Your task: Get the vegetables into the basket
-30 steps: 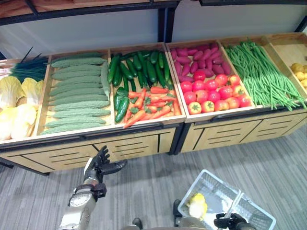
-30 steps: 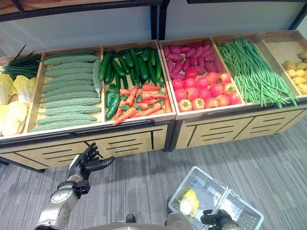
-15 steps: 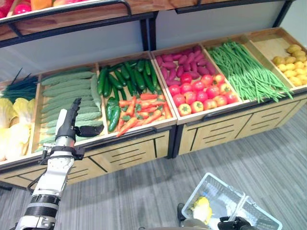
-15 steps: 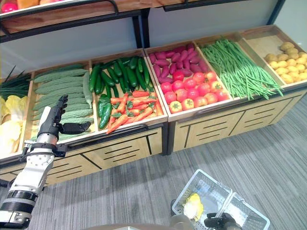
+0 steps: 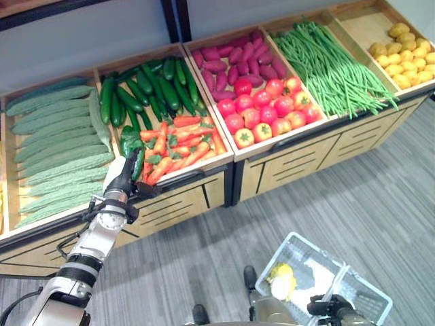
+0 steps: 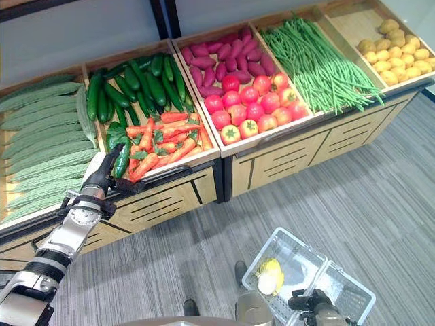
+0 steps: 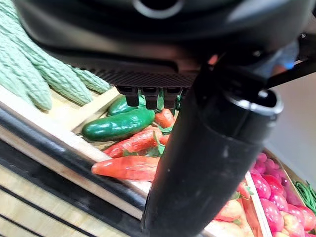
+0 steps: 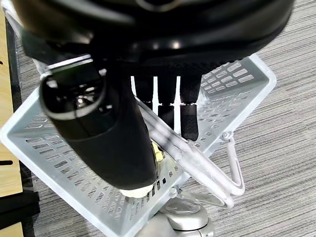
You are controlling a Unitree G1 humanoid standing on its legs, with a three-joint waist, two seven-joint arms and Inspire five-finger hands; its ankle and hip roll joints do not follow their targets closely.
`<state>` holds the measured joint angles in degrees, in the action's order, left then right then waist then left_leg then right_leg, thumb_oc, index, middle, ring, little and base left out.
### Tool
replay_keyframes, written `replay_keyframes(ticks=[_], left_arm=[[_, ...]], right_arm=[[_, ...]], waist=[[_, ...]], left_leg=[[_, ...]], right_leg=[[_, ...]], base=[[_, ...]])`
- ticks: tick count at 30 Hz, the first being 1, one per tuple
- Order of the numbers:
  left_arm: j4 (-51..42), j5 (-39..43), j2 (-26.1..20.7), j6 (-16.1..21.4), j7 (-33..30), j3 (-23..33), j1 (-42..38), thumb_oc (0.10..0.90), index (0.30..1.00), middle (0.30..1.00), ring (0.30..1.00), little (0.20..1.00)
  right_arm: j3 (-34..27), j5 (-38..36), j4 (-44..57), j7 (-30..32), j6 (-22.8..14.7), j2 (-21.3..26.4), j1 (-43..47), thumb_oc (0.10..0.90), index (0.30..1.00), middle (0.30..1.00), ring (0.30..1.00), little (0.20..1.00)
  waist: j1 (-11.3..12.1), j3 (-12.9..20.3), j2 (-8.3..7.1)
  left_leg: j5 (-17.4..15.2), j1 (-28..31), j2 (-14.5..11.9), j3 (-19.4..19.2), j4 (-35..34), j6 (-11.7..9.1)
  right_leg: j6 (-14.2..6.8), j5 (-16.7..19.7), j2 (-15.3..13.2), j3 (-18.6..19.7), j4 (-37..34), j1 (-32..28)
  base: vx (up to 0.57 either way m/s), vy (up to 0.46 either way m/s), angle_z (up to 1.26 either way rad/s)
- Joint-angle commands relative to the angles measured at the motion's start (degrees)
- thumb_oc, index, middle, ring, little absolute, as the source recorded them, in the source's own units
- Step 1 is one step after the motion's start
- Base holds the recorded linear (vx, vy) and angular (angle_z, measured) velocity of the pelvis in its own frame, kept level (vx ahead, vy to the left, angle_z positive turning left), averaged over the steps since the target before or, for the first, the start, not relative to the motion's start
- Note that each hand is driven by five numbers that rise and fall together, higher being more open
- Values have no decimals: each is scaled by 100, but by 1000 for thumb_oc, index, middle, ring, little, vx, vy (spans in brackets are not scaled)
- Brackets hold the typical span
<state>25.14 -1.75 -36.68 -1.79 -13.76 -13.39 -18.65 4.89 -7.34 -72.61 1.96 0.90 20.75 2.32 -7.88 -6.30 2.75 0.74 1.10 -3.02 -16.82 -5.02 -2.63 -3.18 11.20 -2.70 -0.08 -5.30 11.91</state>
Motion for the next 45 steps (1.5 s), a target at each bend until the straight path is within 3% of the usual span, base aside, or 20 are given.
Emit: replay_keyframes(ticks=[1, 5, 6, 7, 8, 25, 32, 37, 44, 45], left_arm=[[94, -88, -353, 339, -523, 329, -1010, 900, 1000, 1000, 1000, 1000], [428, -10, -370, 331, -580, 176, -1278, 900, 1000, 1000, 1000, 1000], [433, -18, -376, 330, -590, 156, -1305, 767, 813, 813, 813, 813], [437, -18, -376, 331, -591, 153, -1310, 696, 715, 715, 715, 715], [460, -19, -384, 332, -594, 117, -1366, 400, 300, 300, 300, 300], [443, -31, -307, 368, -519, -40, -1363, 400, 300, 300, 300, 300], [-69, -12, -237, 429, -476, 179, -1066, 400, 300, 300, 300, 300], [-843, 47, -306, 538, -389, 576, -725, 400, 300, 300, 300, 300], [-1019, -30, -301, 494, -317, 774, -460, 400, 300, 300, 300, 300], [-946, -48, -290, 465, -309, 758, -433, 592, 569, 569, 569, 569]], right_arm=[[434, 38, -194, 61, 23, 21, 4, 400, 300, 300, 300, 300], [535, 34, -169, 87, 14, 7, 52, 400, 300, 300, 300, 300], [543, 35, -176, 94, 13, 9, 59, 400, 300, 300, 300, 300], [542, 34, -177, 95, 13, 8, 61, 400, 300, 300, 300, 300], [552, 30, -172, 103, 5, 5, 78, 400, 300, 300, 300, 300], [662, 39, -155, 132, -32, -48, 140, 400, 300, 300, 300, 300], [600, 66, -154, 117, 5, -44, 130, 400, 300, 300, 300, 300], [503, 160, -168, 64, 71, -41, 59, 400, 300, 300, 300, 300], [530, 275, -172, -16, 92, -89, -20, 400, 300, 300, 300, 300], [546, 290, -182, -25, 98, -110, -29, 400, 300, 300, 300, 300]], waist=[[-60, 116, -120], [-95, 74, -112], [-98, 64, -108], [-96, 64, -108], [-104, 50, -106], [-89, -35, -148], [-17, -22, -180], [106, 114, -283], [147, 223, -365], [155, 235, -386]], left_leg=[[221, -421, -392, 632, 2, -420], [259, -524, -409, 601, 2, -439], [259, -531, -411, 597, 2, -444], [259, -533, -412, 596, 2, -444], [267, -545, -420, 593, 2, -450], [243, -550, -436, 599, 2, -451], [179, -395, -415, 639, 2, -431], [70, -113, -392, 700, 2, -405], [15, 78, -380, 740, 2, -381], [20, 82, -378, 747, 2, -382]], right_leg=[[-678, -406, -413, 104, 193, -60], [-666, -373, -393, 151, 171, 48], [-666, -368, -392, 147, 163, 58], [-666, -368, -392, 147, 162, 60], [-665, -362, -391, 150, 161, 83], [-657, -367, -397, 114, 145, 81], [-656, -417, -430, 58, 141, -107], [-661, -493, -463, -41, 130, -446], [-653, -553, -476, -79, 130, -673], [-650, -552, -476, -98, 129, -688]], base=[[0, 0, 0], [7, -11, -8], [12, 0, -7], [4, -4, -9], [-5, 2, -8], [4, -2, -3], [2, 3, 1], [16, 9, 11], [1, 9, 6], [-48, 12, 4]])
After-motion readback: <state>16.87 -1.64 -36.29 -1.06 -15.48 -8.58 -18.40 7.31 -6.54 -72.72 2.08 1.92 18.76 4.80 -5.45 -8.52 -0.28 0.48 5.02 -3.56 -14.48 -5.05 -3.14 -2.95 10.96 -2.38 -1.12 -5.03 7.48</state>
